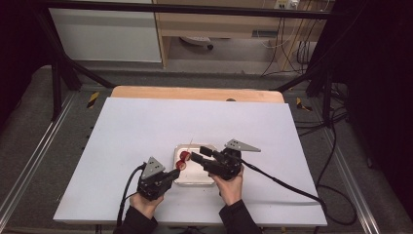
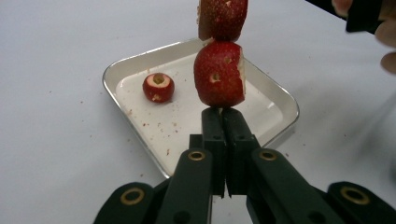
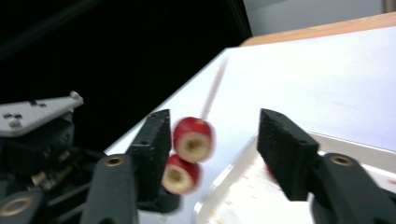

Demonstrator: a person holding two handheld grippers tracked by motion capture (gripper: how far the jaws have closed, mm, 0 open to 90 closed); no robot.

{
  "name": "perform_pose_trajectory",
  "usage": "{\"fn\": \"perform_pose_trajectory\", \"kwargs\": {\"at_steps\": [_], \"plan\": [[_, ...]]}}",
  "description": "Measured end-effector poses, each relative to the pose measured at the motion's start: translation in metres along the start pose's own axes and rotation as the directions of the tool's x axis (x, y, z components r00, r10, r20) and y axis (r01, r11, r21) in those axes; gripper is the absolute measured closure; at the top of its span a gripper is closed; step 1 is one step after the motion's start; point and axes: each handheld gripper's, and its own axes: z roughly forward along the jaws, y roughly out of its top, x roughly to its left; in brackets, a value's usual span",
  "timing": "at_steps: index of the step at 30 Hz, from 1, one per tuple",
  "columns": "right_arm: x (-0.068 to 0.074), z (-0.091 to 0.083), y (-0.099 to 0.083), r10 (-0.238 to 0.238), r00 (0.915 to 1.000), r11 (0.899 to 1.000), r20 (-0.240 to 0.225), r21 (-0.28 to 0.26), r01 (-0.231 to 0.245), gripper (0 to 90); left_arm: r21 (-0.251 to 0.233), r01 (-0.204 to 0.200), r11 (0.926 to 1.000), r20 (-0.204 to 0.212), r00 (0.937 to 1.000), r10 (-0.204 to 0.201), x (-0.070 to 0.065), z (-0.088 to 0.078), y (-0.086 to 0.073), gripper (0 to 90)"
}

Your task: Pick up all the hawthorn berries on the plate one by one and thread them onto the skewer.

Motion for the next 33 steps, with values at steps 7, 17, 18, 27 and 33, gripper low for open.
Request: {"fn": "perform_pose_trajectory", "kwargs": {"at_steps": [7, 17, 18, 27, 33], "plan": [[-0.009, -0.014, 0.012, -0.140, 0.9868, 0.979, 0.081, 0.163, 0.126, 26.1, 0.014, -0.029, 0.9995, -0.008, 0.9995, 0.029, 0.020, -0.021, -0.006, 88.3], [-0.017, 0.006, 0.024, -0.246, 0.9630, 0.884, 0.111, 0.433, 0.176, 16.2, 0.065, -0.063, 0.9959, -0.013, 0.9979, 0.064, 0.054, -0.042, -0.020, 88.2], [-0.016, 0.011, 0.026, -0.250, 0.9622, 0.872, 0.109, 0.457, 0.174, 15.7, 0.071, -0.070, 0.9950, -0.016, 0.9973, 0.072, 0.056, -0.042, -0.021, 88.1], [-0.013, 0.058, 0.038, -0.358, 0.9301, 0.730, 0.083, 0.646, 0.223, 18.2, 0.098, -0.098, 0.9903, -0.019, 0.9948, 0.100, 0.060, -0.039, -0.025, 88.0], [-0.016, 0.088, 0.043, -0.375, 0.9240, 0.682, 0.077, 0.698, 0.219, 29.5, 0.100, -0.094, 0.9905, -0.020, 0.9951, 0.097, 0.062, -0.039, -0.025, 88.1]]}}
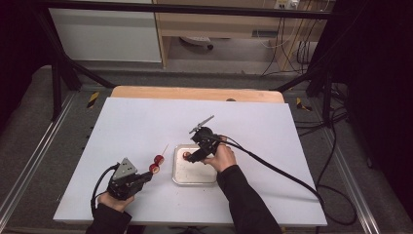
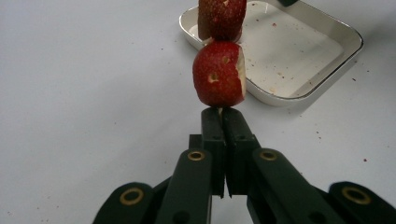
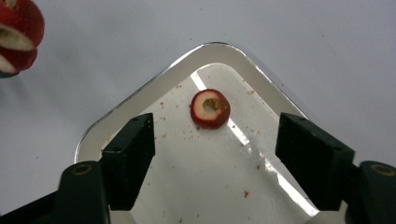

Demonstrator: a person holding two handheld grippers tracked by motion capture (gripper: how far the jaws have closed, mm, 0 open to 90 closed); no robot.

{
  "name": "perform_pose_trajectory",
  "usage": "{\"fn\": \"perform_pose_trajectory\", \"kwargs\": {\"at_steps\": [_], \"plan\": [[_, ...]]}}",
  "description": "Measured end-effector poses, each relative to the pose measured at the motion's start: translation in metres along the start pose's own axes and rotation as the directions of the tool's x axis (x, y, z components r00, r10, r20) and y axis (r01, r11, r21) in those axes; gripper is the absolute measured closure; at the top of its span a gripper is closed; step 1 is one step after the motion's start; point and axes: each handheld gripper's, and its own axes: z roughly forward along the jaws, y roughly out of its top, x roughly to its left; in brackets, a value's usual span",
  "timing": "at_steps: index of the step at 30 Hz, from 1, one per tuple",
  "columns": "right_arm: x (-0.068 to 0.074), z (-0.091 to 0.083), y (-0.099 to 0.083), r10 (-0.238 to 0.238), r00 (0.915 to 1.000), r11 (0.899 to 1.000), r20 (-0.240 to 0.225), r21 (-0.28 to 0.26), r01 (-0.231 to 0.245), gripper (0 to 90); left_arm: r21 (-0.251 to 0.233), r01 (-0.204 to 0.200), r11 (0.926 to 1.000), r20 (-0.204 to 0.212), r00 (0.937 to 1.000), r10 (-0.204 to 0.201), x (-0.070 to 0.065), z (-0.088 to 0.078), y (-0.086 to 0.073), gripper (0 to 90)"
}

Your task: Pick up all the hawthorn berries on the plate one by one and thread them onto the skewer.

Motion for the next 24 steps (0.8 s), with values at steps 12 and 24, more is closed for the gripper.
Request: {"fn": "perform_pose_trajectory", "kwargs": {"at_steps": [12, 24], "plan": [[-0.001, 0.027, 0.024, 0.004, 0.9997, 0.997, -0.022, 0.071, -0.002, 44.7, 0.003, 0.005, 1.0000, 0.008, 1.0000, -0.005, 0.000, 0.001, 0.000, 88.0], [-0.005, 0.046, 0.024, 0.043, 0.9982, 0.989, -0.042, 0.145, -0.036, 57.4, 0.006, 0.005, 1.0000, 0.013, 0.9999, -0.005, -0.001, 0.002, 0.000, 88.0]]}}
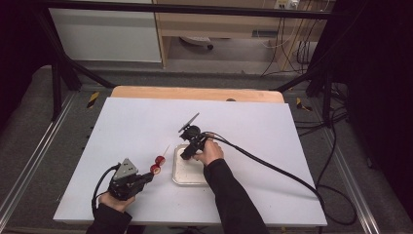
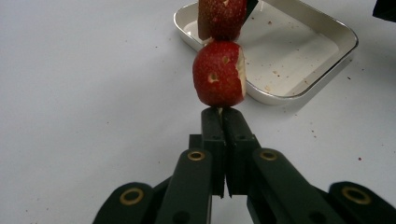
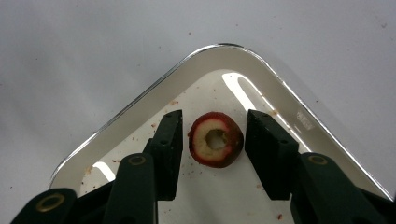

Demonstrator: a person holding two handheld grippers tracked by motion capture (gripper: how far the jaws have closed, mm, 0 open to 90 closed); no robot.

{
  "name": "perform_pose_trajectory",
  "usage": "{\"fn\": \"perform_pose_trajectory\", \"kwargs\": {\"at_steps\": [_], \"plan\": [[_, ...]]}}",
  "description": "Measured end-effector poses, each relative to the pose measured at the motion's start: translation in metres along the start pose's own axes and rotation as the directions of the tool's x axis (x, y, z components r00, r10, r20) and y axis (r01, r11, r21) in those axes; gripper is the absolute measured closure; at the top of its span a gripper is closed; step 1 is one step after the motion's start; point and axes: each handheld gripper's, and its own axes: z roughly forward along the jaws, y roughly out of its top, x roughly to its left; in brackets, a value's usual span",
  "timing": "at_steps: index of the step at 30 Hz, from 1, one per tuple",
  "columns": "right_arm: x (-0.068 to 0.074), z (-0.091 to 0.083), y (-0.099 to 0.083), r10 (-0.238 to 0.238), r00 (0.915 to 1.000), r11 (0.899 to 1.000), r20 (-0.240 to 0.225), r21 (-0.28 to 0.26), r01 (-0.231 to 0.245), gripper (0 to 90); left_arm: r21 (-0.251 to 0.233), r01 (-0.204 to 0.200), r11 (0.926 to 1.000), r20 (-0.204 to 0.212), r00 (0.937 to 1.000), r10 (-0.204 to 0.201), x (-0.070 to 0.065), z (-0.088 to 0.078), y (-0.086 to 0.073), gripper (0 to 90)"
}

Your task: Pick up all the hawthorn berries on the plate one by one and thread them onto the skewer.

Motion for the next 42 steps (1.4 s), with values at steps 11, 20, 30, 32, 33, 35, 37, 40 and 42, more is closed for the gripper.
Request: {"fn": "perform_pose_trajectory", "kwargs": {"at_steps": [11, 20, 30, 32, 33, 35, 37, 40, 42], "plan": [[0.000, 0.000, -0.001, 0.000, 1.0000, 1.000, 0.004, 0.003, 0.000, 61.3, 0.001, -0.004, 1.0000, -0.003, 1.0000, 0.004, -0.001, 0.000, 0.000, 88.0], [0.008, -0.023, -0.006, 0.011, 0.9999, 0.998, 0.007, -0.058, -0.011, 61.6, 0.001, -0.013, 0.9999, -0.003, 0.9999, 0.013, -0.004, 0.001, 0.001, 88.0], [0.007, -0.046, -0.032, 0.049, 0.9978, 0.987, -0.045, -0.149, -0.055, 61.6, 0.002, -0.022, 0.9997, 0.003, 0.9997, 0.022, -0.008, 0.002, 0.002, 88.0], [0.006, -0.049, -0.039, 0.054, 0.9970, 0.983, -0.055, -0.174, -0.063, 61.6, 0.002, -0.025, 0.9997, 0.004, 0.9997, 0.025, -0.009, 0.003, 0.002, 88.0], [0.006, -0.051, -0.042, 0.059, 0.9964, 0.980, -0.060, -0.184, -0.069, 61.6, 0.002, -0.026, 0.9997, 0.005, 0.9996, 0.026, -0.010, 0.003, 0.002, 88.0], [0.006, -0.054, -0.048, 0.070, 0.9945, 0.973, -0.077, -0.215, -0.085, 61.7, 0.001, -0.026, 0.9996, 0.008, 0.9996, 0.026, -0.012, 0.004, 0.003, 88.0], [0.005, -0.056, -0.053, 0.071, 0.9947, 0.970, -0.075, -0.229, -0.086, 61.7, 0.001, -0.029, 0.9996, 0.011, 0.9995, 0.029, -0.013, 0.005, 0.003, 88.0], [0.005, -0.061, -0.061, 0.080, 0.9927, 0.956, -0.090, -0.277, -0.102, 61.7, -0.001, -0.029, 0.9996, 0.016, 0.9995, 0.029, -0.016, 0.006, 0.004, 88.0], [0.004, -0.063, -0.065, 0.084, 0.9912, 0.944, -0.103, -0.310, -0.112, 61.7, -0.002, -0.028, 0.9996, 0.021, 0.9994, 0.028, -0.017, 0.007, 0.004, 88.0]]}}
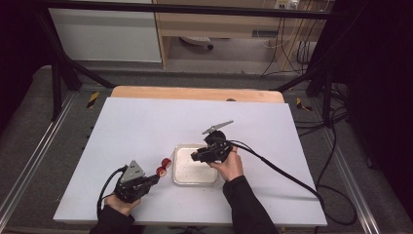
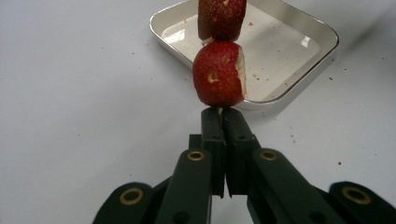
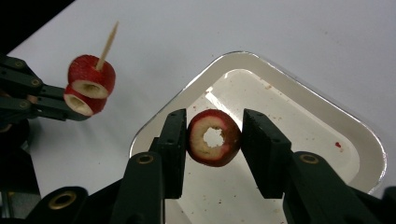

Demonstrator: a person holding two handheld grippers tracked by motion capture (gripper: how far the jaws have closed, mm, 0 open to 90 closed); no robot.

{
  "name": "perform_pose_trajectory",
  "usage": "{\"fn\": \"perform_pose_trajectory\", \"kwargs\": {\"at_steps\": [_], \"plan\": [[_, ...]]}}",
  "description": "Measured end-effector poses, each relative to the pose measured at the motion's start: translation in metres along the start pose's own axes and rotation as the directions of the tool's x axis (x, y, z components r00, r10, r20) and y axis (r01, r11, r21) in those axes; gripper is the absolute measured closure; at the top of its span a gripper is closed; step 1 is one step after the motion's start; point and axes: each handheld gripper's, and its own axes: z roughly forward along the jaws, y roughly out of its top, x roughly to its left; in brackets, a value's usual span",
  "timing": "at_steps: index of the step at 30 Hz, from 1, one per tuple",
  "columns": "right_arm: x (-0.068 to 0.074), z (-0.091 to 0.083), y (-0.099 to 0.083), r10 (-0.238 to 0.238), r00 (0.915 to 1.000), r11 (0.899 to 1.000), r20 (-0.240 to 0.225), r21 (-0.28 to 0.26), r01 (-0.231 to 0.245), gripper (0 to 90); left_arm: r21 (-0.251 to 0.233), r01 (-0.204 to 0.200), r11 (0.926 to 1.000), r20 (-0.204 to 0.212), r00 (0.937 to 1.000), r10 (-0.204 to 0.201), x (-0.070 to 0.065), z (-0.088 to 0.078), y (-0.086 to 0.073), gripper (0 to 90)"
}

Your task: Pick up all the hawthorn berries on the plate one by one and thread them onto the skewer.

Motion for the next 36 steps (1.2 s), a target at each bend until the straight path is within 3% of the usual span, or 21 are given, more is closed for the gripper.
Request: {"fn": "perform_pose_trajectory", "kwargs": {"at_steps": [6, 10, 13, 20, 29, 36], "plan": [[0.000, -0.009, -0.014, 0.022, 0.9990, 0.994, -0.038, -0.102, -0.026, 61.8, -0.001, 0.003, 1.0000, 0.007, 1.0000, -0.003, -0.006, 0.003, 0.001, 88.0], [-0.001, -0.012, -0.023, 0.054, 0.9964, 0.979, -0.065, -0.191, -0.066, 61.8, -0.012, 0.027, 0.9996, 0.012, 0.9996, -0.027, -0.011, 0.006, 0.003, 87.9], [-0.004, -0.012, -0.029, 0.089, 0.9916, 0.960, -0.094, -0.258, -0.111, 61.9, -0.014, 0.039, 0.9991, 0.009, 0.9992, -0.039, -0.013, 0.008, 0.003, 87.9], [-0.010, -0.010, -0.040, 0.168, 0.9759, 0.903, -0.139, -0.376, -0.209, 61.9, -0.017, 0.076, 0.9970, -0.003, 0.9971, -0.076, -0.018, 0.010, 0.004, 87.9], [-0.011, -0.011, -0.040, 0.199, 0.9659, 0.839, -0.165, -0.480, -0.255, 61.9, -0.018, 0.123, 0.9923, -0.018, 0.9922, -0.123, -0.029, 0.016, 0.011, 87.9], [-0.011, -0.014, -0.038, 0.213, 0.9634, 0.790, -0.163, -0.551, -0.268, 62.1, -0.021, 0.149, 0.9886, -0.018, 0.9886, -0.150, -0.038, 0.021, 0.016, 87.9]]}}
